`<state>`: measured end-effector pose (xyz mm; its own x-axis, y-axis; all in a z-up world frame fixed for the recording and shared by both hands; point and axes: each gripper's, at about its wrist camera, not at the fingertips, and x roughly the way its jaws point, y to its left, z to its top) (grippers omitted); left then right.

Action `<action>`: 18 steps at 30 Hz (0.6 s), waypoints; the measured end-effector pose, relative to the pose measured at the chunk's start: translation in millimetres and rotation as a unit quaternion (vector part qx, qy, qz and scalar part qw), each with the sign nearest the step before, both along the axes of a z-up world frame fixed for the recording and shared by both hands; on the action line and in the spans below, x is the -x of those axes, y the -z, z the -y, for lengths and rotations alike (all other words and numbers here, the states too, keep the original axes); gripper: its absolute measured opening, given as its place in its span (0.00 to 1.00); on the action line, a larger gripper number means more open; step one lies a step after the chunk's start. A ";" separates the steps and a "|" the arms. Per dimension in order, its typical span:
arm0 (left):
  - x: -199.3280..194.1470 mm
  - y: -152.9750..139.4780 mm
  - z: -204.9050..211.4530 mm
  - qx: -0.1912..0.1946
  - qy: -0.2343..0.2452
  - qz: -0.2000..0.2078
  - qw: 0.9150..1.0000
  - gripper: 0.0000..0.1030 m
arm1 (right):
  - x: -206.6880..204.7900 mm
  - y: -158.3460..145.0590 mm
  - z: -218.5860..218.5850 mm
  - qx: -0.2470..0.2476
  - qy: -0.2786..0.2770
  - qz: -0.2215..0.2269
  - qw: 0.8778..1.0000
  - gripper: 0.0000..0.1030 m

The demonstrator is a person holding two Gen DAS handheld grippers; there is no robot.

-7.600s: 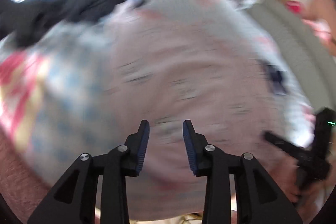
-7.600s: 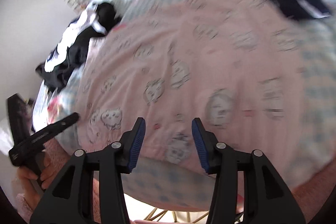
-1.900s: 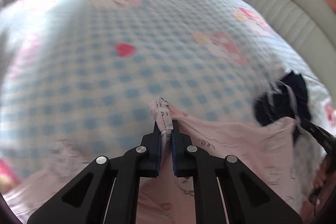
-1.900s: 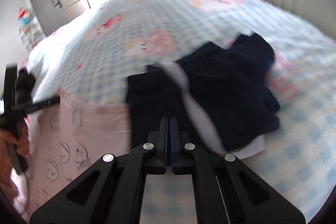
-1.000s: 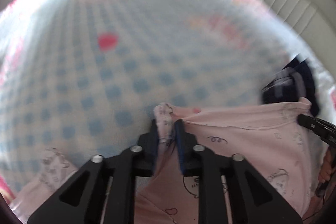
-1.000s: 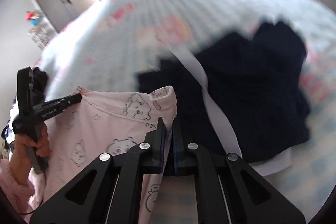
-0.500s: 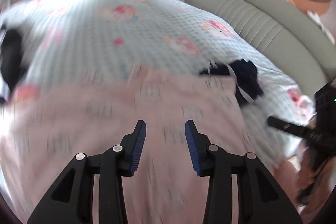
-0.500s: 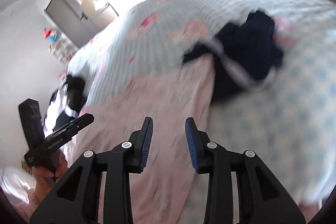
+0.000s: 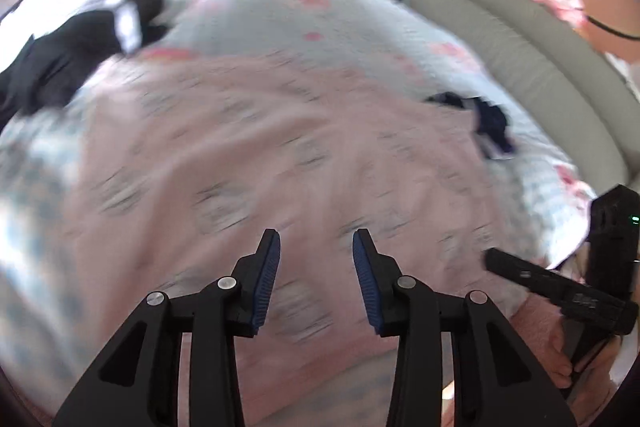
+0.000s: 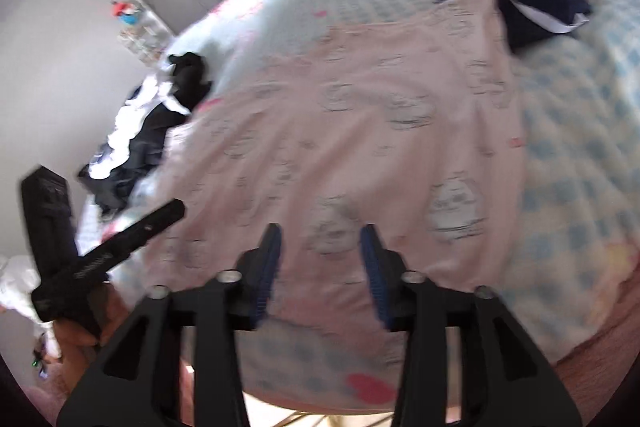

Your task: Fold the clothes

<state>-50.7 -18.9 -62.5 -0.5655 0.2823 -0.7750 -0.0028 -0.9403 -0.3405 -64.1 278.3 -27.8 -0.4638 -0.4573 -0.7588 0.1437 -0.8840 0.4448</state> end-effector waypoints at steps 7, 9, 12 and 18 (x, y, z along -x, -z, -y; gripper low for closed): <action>-60.7 -13.8 59.0 -0.090 -0.073 -0.037 0.993 0.39 | -2.7 20.3 19.6 -0.053 -0.015 0.032 0.998 0.45; -53.4 -2.6 55.2 -0.056 -0.076 -0.008 0.996 0.38 | -4.9 20.5 21.7 -0.058 -0.019 0.030 0.998 0.45; -43.8 30.0 52.0 -0.024 -0.089 0.080 0.993 0.36 | -8.3 20.9 24.8 -0.065 -0.024 0.028 0.997 0.45; -58.9 11.7 56.7 0.020 -0.119 0.093 0.988 0.25 | -15.1 8.8 14.8 -0.051 -0.022 0.004 0.998 0.47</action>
<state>8.2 -75.7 -74.2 -0.4586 0.1253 -0.8798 0.2792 -0.9196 -0.2765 -49.0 263.5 -36.6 -0.4392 -0.3972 -0.8058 0.1810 -0.9177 0.3537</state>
